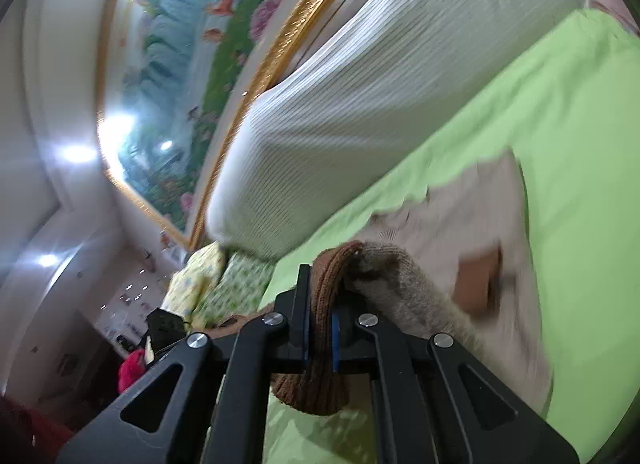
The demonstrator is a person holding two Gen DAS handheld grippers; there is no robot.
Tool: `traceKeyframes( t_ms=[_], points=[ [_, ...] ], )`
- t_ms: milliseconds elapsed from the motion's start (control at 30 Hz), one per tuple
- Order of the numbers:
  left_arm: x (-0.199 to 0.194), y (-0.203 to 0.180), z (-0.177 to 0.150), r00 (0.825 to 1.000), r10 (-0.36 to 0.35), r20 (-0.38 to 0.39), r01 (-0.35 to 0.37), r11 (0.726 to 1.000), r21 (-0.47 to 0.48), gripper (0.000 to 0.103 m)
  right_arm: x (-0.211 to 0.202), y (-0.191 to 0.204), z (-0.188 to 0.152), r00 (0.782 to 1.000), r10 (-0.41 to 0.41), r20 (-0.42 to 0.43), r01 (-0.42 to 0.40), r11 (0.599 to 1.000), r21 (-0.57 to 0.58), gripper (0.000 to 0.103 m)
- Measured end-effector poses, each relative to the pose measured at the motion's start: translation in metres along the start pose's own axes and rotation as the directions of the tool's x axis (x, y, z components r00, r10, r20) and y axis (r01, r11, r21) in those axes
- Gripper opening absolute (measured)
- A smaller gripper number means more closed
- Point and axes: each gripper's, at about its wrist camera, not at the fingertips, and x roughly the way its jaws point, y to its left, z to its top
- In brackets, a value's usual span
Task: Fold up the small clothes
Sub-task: 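Grasp the brown hem with both tools and fold it up toward the collar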
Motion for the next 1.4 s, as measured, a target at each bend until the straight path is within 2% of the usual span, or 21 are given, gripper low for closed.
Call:
traceKeyframes(
  t_ms=[67, 167, 200, 267, 367, 500, 567, 600, 667, 800, 867, 933, 1000, 1033, 1067, 1167, 1233, 1267, 1300, 1333, 1400],
  points=[
    [0.048, 0.01, 0.031, 0.997, 0.069, -0.02, -0.069, 0.998, 0.003, 0.013, 0.03, -0.017, 0.03, 0.996, -0.083, 0.013, 0.083, 0.997, 0.0, 0.008],
    [0.106, 0.03, 0.052, 0.979, 0.183, -0.093, -0.184, 0.983, 0.008, 0.017, 0.08, -0.074, 0.062, 0.969, -0.246, -0.021, 0.247, 0.96, 0.131, 0.015],
    [0.123, 0.038, 0.054, 0.968, 0.217, -0.123, -0.218, 0.976, 0.012, 0.017, 0.095, -0.094, 0.067, 0.946, -0.319, -0.061, 0.325, 0.932, 0.157, 0.03],
    [0.135, 0.049, 0.052, 0.961, 0.234, -0.149, -0.235, 0.972, 0.01, 0.019, 0.114, -0.118, 0.066, 0.907, -0.402, -0.123, 0.419, 0.889, 0.183, 0.048],
    [0.12, 0.057, 0.044, 0.964, 0.237, -0.124, -0.234, 0.971, 0.037, 0.027, 0.118, -0.129, 0.058, 0.932, -0.34, -0.124, 0.359, 0.913, 0.195, 0.048],
    [0.09, 0.058, 0.017, 0.954, 0.283, -0.099, -0.275, 0.957, 0.09, 0.042, 0.099, -0.106, 0.045, 0.937, -0.34, -0.082, 0.346, 0.934, 0.087, 0.048],
    [0.084, 0.052, 0.005, 0.94, 0.325, -0.104, -0.306, 0.937, 0.168, 0.054, 0.093, -0.094, 0.04, 0.924, -0.375, -0.072, 0.377, 0.926, 0.015, 0.05],
    [0.087, 0.046, 0.001, 0.931, 0.35, -0.106, -0.321, 0.921, 0.219, 0.056, 0.091, -0.089, 0.038, 0.919, -0.389, -0.068, 0.388, 0.921, -0.026, 0.051],
    [0.101, 0.032, -0.008, 0.894, 0.439, -0.083, -0.387, 0.854, 0.347, 0.056, 0.091, -0.083, 0.038, 0.904, -0.422, -0.061, 0.416, 0.905, -0.09, 0.052],
    [0.132, 0.013, -0.02, 0.842, 0.536, -0.056, -0.426, 0.726, 0.54, 0.056, 0.105, -0.077, 0.047, 0.866, -0.495, -0.068, 0.477, 0.86, -0.183, 0.052],
    [0.15, 0.008, -0.022, 0.823, 0.566, -0.051, -0.429, 0.677, 0.598, 0.056, 0.111, -0.078, 0.046, 0.838, -0.541, -0.062, 0.516, 0.826, -0.228, 0.054],
    [0.168, 0.008, -0.024, 0.788, 0.615, -0.037, -0.45, 0.615, 0.647, 0.056, 0.126, -0.081, 0.047, 0.785, -0.617, -0.047, 0.577, 0.758, -0.303, 0.058],
    [0.182, 0.01, -0.025, 0.767, 0.642, -0.021, -0.462, 0.574, 0.675, 0.055, 0.14, -0.085, 0.048, 0.755, -0.653, -0.061, 0.597, 0.722, -0.35, 0.058],
    [0.187, 0.012, -0.024, 0.754, 0.657, -0.014, -0.475, 0.56, 0.679, 0.044, 0.147, -0.088, 0.048, 0.749, -0.658, -0.075, 0.592, 0.716, -0.37, 0.058],
    [0.19, 0.015, -0.023, 0.748, 0.664, -0.018, -0.479, 0.558, 0.677, 0.029, 0.154, -0.092, 0.049, 0.744, -0.663, -0.084, 0.591, 0.711, -0.381, 0.058],
    [0.191, 0.03, -0.012, 0.768, 0.637, -0.066, -0.474, 0.634, 0.611, 0.009, 0.167, -0.098, 0.05, 0.724, -0.686, -0.071, 0.602, 0.679, -0.421, 0.058],
    [0.184, 0.039, -0.003, 0.792, 0.604, -0.085, -0.467, 0.689, 0.554, 0.008, 0.176, -0.103, 0.05, 0.72, -0.689, -0.083, 0.599, 0.678, -0.426, 0.058],
    [0.176, 0.046, 0.005, 0.814, 0.572, -0.097, -0.457, 0.736, 0.499, 0.008, 0.18, -0.104, 0.05, 0.722, -0.685, -0.094, 0.589, 0.681, -0.436, 0.048],
    [0.171, 0.051, 0.012, 0.827, 0.553, -0.103, -0.453, 0.763, 0.462, 0.008, 0.182, -0.103, 0.05, 0.724, -0.683, -0.095, 0.583, 0.679, -0.447, 0.02],
    [0.166, 0.057, 0.019, 0.838, 0.534, -0.108, -0.448, 0.788, 0.422, 0.008, 0.183, -0.101, 0.052, 0.719, -0.691, -0.078, 0.589, 0.665, -0.459, 0.011],
    [0.164, 0.076, 0.038, 0.859, 0.489, -0.151, -0.43, 0.849, 0.307, 0.009, 0.182, -0.099, 0.057, 0.735, -0.676, -0.053, 0.592, 0.677, -0.437, 0.01]
  ],
)
